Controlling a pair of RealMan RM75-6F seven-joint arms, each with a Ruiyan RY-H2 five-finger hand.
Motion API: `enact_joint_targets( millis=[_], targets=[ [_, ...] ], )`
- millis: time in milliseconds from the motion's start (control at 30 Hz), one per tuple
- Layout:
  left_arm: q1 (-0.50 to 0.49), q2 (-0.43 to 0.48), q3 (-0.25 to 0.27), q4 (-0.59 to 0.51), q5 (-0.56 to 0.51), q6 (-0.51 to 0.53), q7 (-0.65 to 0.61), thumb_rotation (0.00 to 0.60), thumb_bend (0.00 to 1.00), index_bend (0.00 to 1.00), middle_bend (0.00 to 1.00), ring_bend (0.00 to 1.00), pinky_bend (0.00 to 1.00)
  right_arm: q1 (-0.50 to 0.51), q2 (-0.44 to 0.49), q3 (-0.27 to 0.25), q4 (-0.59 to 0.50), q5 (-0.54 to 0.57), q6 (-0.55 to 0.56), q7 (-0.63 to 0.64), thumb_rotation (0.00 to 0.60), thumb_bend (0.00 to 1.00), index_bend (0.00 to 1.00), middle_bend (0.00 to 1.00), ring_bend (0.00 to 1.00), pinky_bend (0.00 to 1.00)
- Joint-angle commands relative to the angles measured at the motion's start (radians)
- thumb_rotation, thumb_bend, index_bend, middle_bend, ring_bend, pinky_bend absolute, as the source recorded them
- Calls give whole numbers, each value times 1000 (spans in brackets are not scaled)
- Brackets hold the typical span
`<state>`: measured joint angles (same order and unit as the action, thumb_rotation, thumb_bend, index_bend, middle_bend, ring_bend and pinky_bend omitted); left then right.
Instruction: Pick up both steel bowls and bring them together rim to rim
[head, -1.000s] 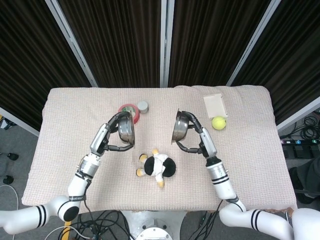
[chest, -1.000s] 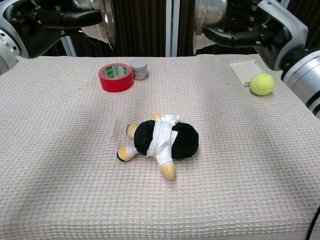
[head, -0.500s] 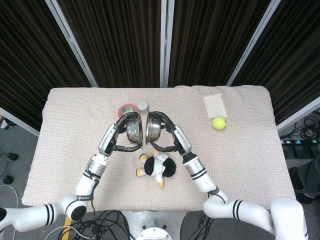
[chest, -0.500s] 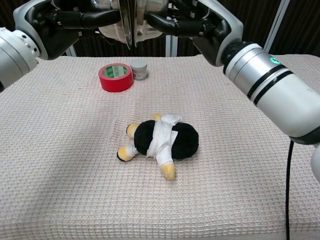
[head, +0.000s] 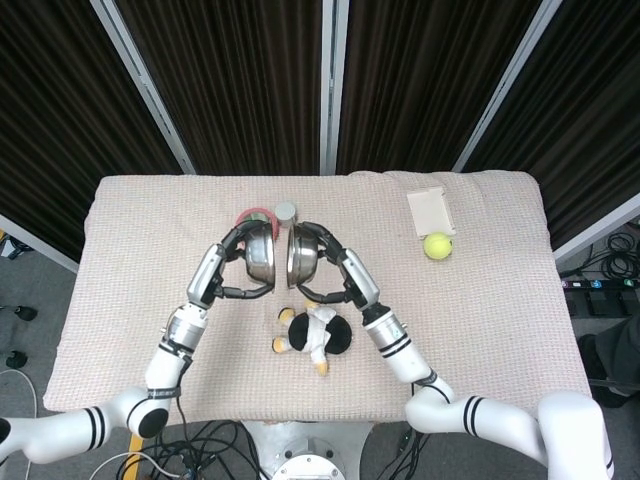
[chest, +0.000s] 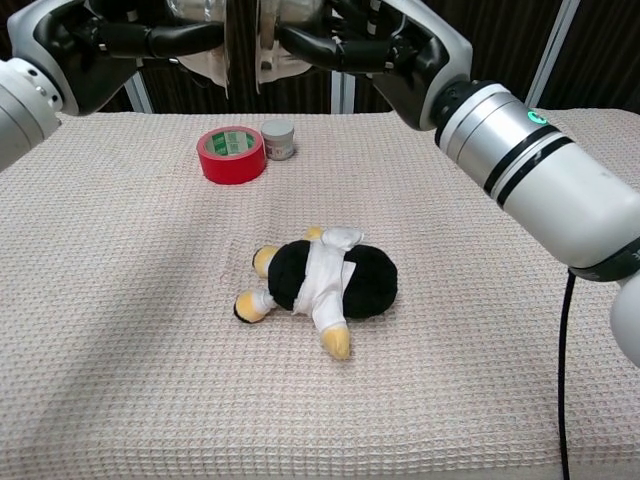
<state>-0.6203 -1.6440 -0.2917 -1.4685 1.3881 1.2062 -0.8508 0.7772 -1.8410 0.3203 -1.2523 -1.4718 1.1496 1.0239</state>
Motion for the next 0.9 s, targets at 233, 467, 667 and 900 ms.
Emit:
enact_joint_targets(
  millis=[233, 467, 667, 900],
  targets=[
    [-5, 5, -7, 4, 7, -7, -35, 600, 173, 395, 369, 329, 541, 11, 9, -6, -2, 14, -27, 8, 600, 239, 433, 359, 252, 361],
    [-23, -15, 2, 4, 17, -27, -39, 600, 172, 395, 370, 329, 541, 62, -36, -2, 21, -1, -49, 12, 600, 239, 433, 359, 252, 361],
    [-2, 1, -2, 9, 14, 3, -47, 600, 173, 395, 369, 329, 541, 30, -18, -7, 17, 12, -11, 4, 600, 240, 433, 359, 252, 362],
    [2, 13, -4, -7, 19, 7, -59, 600, 173, 395, 370, 330, 540, 17, 14, 0, -2, 28, -13, 12, 600, 241, 433, 359, 252, 361]
  ],
)
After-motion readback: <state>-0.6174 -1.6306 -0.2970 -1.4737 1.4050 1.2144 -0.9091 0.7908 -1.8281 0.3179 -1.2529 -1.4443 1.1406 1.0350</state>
